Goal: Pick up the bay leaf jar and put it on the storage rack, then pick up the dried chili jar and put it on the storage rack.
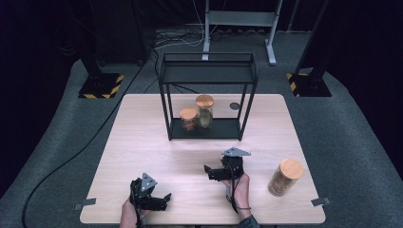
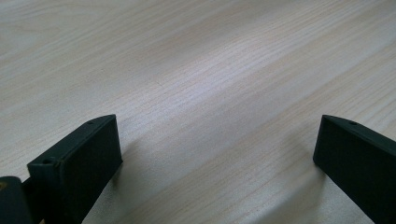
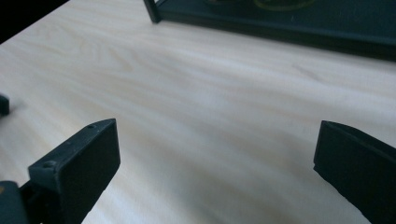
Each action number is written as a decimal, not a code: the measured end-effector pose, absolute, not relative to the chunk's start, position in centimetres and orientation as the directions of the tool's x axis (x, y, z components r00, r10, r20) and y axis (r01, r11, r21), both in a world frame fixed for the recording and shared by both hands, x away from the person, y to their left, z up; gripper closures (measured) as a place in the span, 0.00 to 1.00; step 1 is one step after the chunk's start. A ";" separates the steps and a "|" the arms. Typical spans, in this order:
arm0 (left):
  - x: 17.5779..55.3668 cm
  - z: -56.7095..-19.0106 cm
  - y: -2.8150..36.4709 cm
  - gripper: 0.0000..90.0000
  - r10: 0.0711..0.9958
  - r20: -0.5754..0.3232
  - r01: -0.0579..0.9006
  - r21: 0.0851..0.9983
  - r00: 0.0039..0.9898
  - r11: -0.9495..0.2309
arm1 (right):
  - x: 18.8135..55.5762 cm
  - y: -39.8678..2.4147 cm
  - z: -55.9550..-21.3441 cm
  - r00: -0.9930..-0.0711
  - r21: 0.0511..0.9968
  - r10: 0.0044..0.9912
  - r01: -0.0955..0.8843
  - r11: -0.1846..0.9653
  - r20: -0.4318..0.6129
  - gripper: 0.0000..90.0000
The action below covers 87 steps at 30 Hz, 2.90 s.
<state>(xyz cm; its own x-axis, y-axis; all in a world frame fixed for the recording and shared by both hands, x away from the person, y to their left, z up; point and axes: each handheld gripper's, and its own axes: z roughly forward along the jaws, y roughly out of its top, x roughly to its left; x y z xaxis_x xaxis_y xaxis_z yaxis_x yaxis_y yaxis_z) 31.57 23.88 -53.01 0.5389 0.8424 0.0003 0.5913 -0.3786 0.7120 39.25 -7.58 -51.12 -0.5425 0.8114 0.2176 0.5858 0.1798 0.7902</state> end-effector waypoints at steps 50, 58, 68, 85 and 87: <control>31.6 -53.0 23.9 0.00 0.847 -0.001 0.595 0.711 0.532 -0.374 | 32.2 -11.5 -51.9 -0.456 0.729 0.876 0.652 0.208 0.158 0.00; 31.6 -53.0 23.9 0.00 0.846 0.000 0.595 0.710 0.534 -0.375 | 31.0 -12.9 -51.6 -0.403 0.706 0.901 0.685 0.182 0.159 0.00; 31.6 -53.0 23.9 0.00 0.847 -0.001 0.595 0.712 0.532 -0.373 | 29.6 -14.5 -51.5 -0.341 0.685 0.925 0.715 0.141 0.166 0.00; 31.6 -53.0 23.9 0.00 0.846 -0.001 0.594 0.712 0.533 -0.374 | 26.7 -17.8 -51.4 -0.243 0.687 0.963 0.720 0.099 0.117 0.00; 31.6 -53.0 23.9 0.00 0.846 -0.001 0.594 0.712 0.533 -0.374 | 26.4 -18.3 -51.3 -0.230 0.687 0.967 0.720 0.095 0.107 0.00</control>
